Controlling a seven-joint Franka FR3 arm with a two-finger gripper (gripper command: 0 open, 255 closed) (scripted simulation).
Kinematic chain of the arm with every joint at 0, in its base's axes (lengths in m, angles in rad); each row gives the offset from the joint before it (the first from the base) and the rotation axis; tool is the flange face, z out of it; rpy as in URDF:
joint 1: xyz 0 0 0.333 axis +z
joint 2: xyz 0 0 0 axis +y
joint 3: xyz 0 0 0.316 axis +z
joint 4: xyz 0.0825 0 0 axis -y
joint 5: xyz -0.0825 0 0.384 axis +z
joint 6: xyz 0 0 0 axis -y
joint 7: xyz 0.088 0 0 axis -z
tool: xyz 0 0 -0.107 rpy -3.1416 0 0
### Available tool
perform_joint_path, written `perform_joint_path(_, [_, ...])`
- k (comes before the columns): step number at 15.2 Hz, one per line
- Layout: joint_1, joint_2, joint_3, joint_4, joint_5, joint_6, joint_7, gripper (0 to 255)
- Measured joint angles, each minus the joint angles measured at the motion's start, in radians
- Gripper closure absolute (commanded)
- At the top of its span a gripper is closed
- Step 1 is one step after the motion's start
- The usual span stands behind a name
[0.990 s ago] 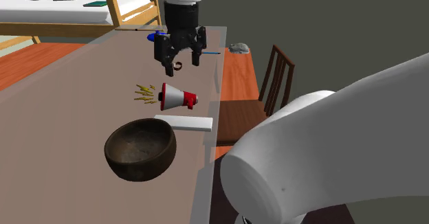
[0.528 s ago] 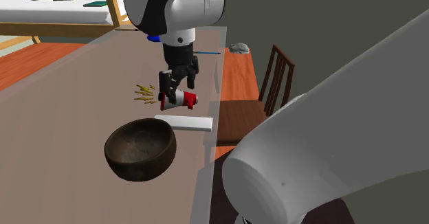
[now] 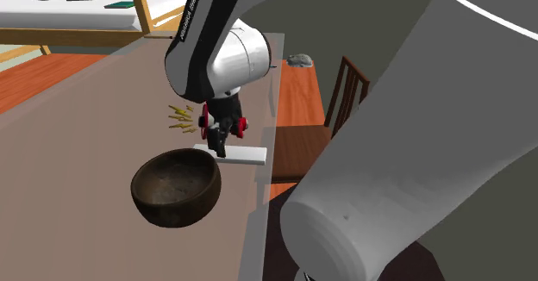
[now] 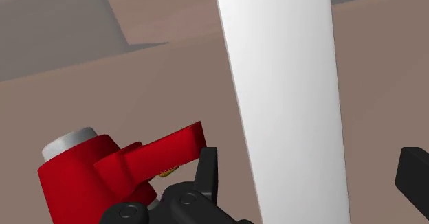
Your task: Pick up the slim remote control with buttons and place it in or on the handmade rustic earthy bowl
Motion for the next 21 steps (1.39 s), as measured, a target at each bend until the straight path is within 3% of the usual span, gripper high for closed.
perform_joint_path(6, [0.003, 0.091, -0.008, -0.020, 0.004, 0.112, -0.013, 0])
perform_joint_path(13, [0.004, 0.104, -0.008, -0.022, 0.005, 0.127, -0.013, 0])
perform_joint_path(14, [0.004, 0.104, -0.008, -0.022, 0.005, 0.127, -0.013, 255])
perform_joint_path(21, [0.004, 0.104, -0.008, -0.021, 0.005, 0.127, -0.014, 255])
